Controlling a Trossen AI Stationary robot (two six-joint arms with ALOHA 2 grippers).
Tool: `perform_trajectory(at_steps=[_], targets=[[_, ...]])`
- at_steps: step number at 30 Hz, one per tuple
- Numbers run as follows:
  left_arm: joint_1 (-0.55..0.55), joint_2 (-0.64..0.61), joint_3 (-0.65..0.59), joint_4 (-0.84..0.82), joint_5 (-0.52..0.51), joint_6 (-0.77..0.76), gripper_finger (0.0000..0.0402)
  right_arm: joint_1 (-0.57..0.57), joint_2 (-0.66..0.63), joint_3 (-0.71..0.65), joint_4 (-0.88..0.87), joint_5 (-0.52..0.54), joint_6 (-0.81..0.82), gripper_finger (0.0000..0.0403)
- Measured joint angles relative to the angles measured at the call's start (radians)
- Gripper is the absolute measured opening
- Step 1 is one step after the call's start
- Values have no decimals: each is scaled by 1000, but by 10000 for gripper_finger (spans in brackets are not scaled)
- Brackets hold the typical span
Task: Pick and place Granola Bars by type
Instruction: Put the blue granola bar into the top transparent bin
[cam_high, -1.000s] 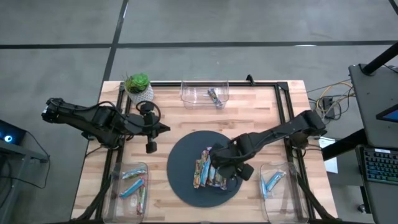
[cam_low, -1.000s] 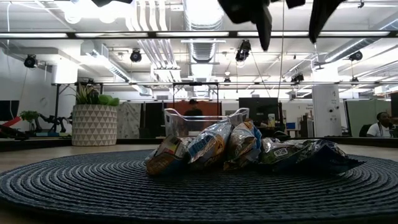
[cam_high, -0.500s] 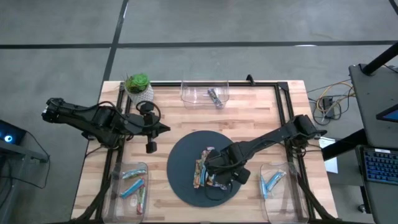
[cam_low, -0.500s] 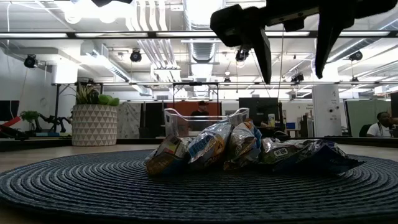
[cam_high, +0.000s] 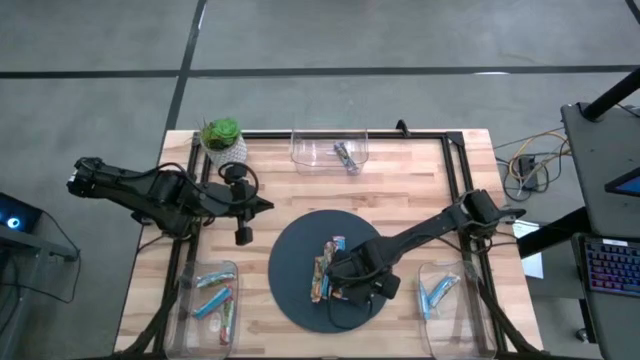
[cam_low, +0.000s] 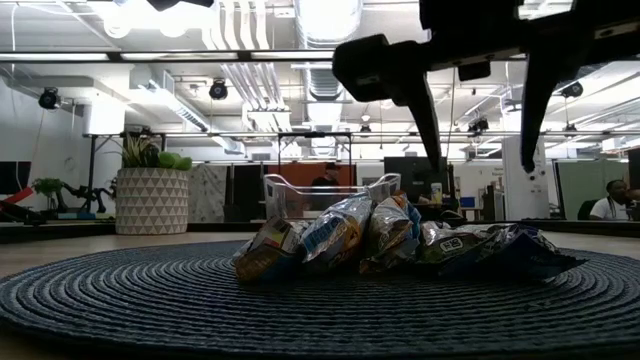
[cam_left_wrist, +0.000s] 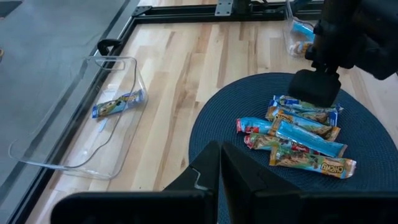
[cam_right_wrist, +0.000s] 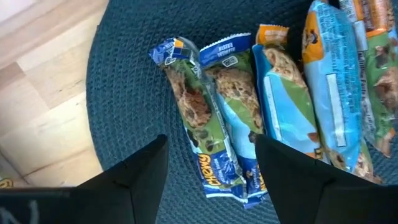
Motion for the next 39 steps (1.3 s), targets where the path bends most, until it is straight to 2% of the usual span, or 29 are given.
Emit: perform_trajectory(at_steps=[16,39], targets=[[0,0,0,0,-1,-13,0,0,-2,-92,25,-13,3,233],[0,0,0,0,-8,-43,0,-7,-6,-225,175,13,3,220]])
